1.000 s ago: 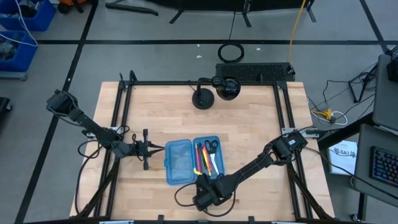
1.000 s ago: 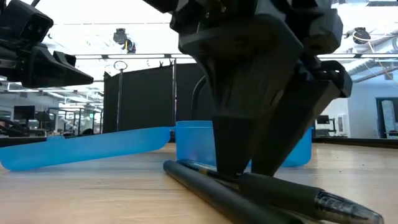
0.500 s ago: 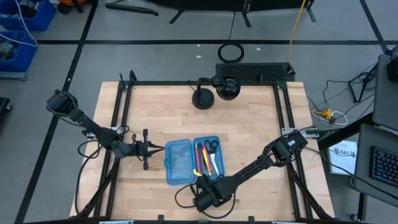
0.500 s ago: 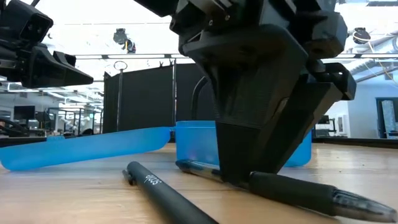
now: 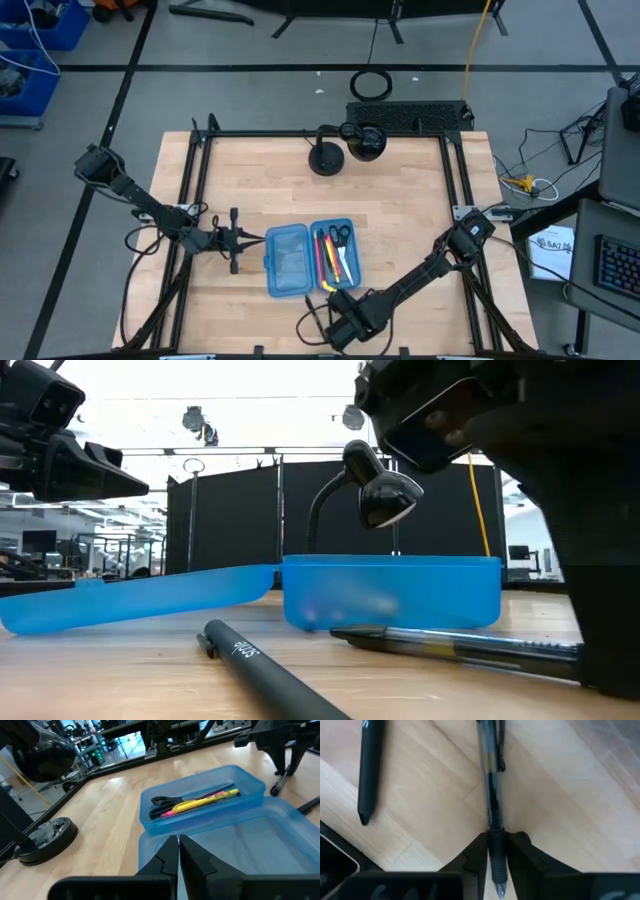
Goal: Pick & place school supplies into a supply box
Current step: Put the right black pen into the blue supply box
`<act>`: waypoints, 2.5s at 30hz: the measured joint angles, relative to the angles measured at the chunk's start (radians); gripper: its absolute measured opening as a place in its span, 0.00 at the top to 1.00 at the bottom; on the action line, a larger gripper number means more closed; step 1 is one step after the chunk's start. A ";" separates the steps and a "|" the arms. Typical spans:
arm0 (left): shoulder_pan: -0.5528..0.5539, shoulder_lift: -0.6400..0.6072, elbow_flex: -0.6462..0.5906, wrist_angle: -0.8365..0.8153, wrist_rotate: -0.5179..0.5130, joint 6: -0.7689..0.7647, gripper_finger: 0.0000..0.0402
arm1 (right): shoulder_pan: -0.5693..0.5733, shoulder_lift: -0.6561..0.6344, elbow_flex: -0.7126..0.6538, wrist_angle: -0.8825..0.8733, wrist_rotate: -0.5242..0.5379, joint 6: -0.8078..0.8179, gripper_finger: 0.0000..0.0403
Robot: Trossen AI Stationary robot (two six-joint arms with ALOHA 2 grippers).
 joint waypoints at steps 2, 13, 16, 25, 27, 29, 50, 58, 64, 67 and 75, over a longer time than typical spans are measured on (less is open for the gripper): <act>0.000 0.000 0.000 0.000 0.000 0.000 0.95 | 0.002 0.000 -0.001 0.003 0.008 -0.038 0.86; 0.000 0.000 0.000 0.000 0.001 -0.013 0.95 | 0.023 0.000 -0.006 0.041 0.124 -0.149 0.93; 0.000 0.000 0.000 0.000 0.002 -0.016 0.95 | 0.022 -0.011 -0.010 0.057 0.122 -0.145 0.93; 0.000 0.000 0.000 0.001 0.005 -0.019 0.95 | 0.043 -0.140 -0.015 0.096 0.234 -0.083 0.93; 0.000 0.000 0.000 0.002 0.005 -0.019 0.95 | 0.045 -0.167 -0.016 0.093 0.261 -0.081 0.93; 0.000 0.000 0.000 0.001 0.006 -0.019 0.95 | 0.045 -0.189 -0.012 0.103 0.275 -0.072 0.93; 0.000 0.000 0.000 0.002 0.037 -0.034 0.95 | -0.048 -0.472 -0.002 0.118 0.697 0.128 0.93; 0.000 0.000 0.000 0.002 0.037 -0.034 0.95 | -0.250 -0.483 -0.049 0.058 0.510 0.045 0.93; 0.000 0.000 0.000 0.002 0.038 -0.036 0.95 | -0.331 -0.481 -0.199 0.183 0.409 0.026 0.93; 0.000 0.000 0.000 0.001 0.037 -0.037 0.95 | -0.338 -0.481 -0.274 0.236 0.354 0.062 0.93; 0.000 0.000 0.000 0.000 0.037 -0.037 0.95 | -0.337 -0.482 -0.429 0.374 0.279 0.170 0.93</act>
